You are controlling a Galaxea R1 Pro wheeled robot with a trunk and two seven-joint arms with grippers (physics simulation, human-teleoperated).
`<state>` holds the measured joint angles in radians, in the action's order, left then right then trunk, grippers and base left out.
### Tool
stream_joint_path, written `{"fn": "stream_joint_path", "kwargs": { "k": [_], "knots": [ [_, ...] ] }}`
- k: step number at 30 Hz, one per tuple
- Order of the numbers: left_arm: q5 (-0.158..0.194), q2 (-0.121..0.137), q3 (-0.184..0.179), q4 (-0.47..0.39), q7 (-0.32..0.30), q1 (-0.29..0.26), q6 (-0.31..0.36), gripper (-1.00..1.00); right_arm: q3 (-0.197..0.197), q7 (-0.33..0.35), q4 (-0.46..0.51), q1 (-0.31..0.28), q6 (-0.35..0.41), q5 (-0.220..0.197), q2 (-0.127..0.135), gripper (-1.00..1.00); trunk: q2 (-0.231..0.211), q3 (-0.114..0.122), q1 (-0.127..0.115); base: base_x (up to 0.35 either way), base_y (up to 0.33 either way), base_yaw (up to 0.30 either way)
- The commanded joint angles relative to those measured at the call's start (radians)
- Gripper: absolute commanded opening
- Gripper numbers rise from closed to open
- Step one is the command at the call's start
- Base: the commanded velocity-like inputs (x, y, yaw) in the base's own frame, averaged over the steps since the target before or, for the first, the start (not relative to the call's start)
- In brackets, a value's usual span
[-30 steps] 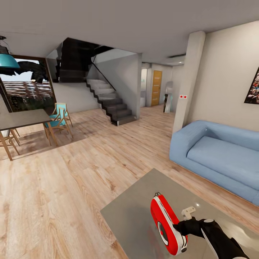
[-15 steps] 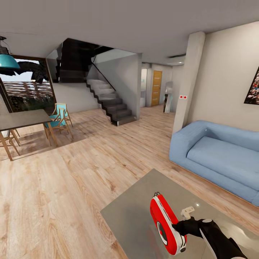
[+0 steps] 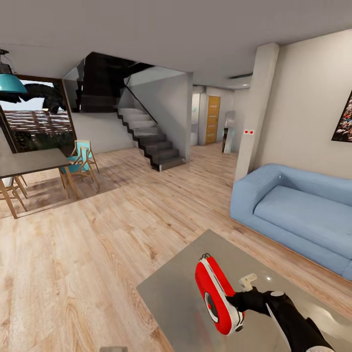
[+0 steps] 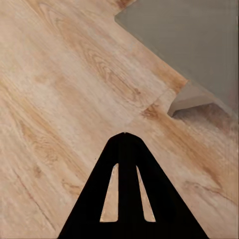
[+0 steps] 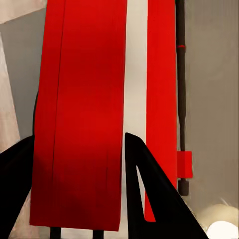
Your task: Turn on the radio receiver that's on the table in the living room.
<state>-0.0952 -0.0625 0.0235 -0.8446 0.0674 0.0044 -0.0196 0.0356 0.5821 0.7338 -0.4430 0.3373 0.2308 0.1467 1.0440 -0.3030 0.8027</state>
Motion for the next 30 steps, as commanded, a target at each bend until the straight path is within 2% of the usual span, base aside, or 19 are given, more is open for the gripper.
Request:
{"fn": "stream_joint_path", "kwargs": {
  "k": [1, 5, 8, 9, 10, 11, 12, 15, 18, 21, 26, 30],
  "knots": [
    [-0.002, -0.001, 0.0, -0.021, 0.0, 0.0, 0.002, -1.0, 0.001, 0.029, 0.004, 0.0, -0.001, 0.001, 0.0, -1.0, 0.0, 0.0, 0.0, 0.0, 0.0, 0.0],
    [-0.005, -0.01, -0.005, -0.068, -0.009, 0.0, 0.012, -1.0, 0.001, 0.146, 0.033, 0.0, 0.004, 0.001, -0.001, -1.0, 0.0, 0.0, 0.0, 0.0, 0.0, 0.0],
    [-0.006, -0.04, -0.01, -0.143, -0.055, 0.0, 0.049, -1.0, 0.001, 0.188, 0.05, 0.0, 0.005, 0.002, -0.001, -1.0, 0.0, 0.0, 0.0, 0.0, 0.0, 0.0],
    [-0.006, -0.052, -0.017, -0.171, -0.089, 0.0, 0.075, -1.0, 0.001, 0.203, 0.052, 0.0, 0.005, 0.002, -0.001, -1.0, 0.0, 0.0, 0.0, 0.0, 0.0, 0.0],
    [-0.007, -0.064, -0.029, -0.198, -0.131, 0.0, 0.107, -1.0, 0.002, 0.223, 0.054, 0.0, 0.005, 0.002, -0.001, -1.0, 0.0, 0.0, 0.0, 0.0, 0.0, 0.0],
    [-0.007, -0.08, -0.056, -0.237, -0.201, 0.0, 0.152, -1.0, 0.002, 0.262, 0.055, 0.0, 0.005, 0.002, -0.001, -1.0, 0.0, 0.0, 0.0, 0.0, 0.0, 0.0],
    [-0.007, -0.09, -0.077, -0.259, -0.243, 0.0, 0.174, -1.0, 0.003, 0.291, 0.055, 0.0, 0.005, 0.002, -0.001, -1.0, 0.0, 0.0, 0.0, 0.0, 0.0, 0.0],
    [-0.008, -0.111, -0.149, -0.306, -0.321, 0.0, 0.206, -1.0, 0.006, 0.343, 0.056, 0.0, 0.001, 0.003, -0.001, -1.0, 0.0, 0.0, 0.0, 0.0, 0.0, 0.0],
    [-0.01, -0.112, -0.245, -0.331, -0.346, 0.0, 0.223, -1.0, 0.006, 0.361, 0.056, 0.0, -0.002, 0.004, -0.001, -1.0, 0.0, 0.0, 0.0, 0.0, 0.0, 0.0],
    [-0.011, -0.112, -0.295, -0.358, -0.355, 0.0, 0.227, -1.0, 0.005, 0.37, 0.056, 0.0, -0.003, 0.003, -0.001, -1.0, 0.0, 0.0, 0.0, 0.0, 0.0, 0.0],
    [-0.015, -0.112, -0.32, -0.374, -0.431, 0.0, 0.23, -1.0, 0.004, 0.377, 0.056, 0.0, -0.002, 0.002, -0.001, -1.0, 0.0, 0.0, 0.0, 0.0, 0.0, 0.0],
    [-0.059, -0.112, -0.322, -0.377, -0.493, 0.0, 0.23, -1.0, 0.004, 0.413, 0.056, 0.0, 0.002, 0.001, -0.001, -1.0, 0.0, 0.0, 0.0, 0.0, 0.0, 0.0]
  ]
}}
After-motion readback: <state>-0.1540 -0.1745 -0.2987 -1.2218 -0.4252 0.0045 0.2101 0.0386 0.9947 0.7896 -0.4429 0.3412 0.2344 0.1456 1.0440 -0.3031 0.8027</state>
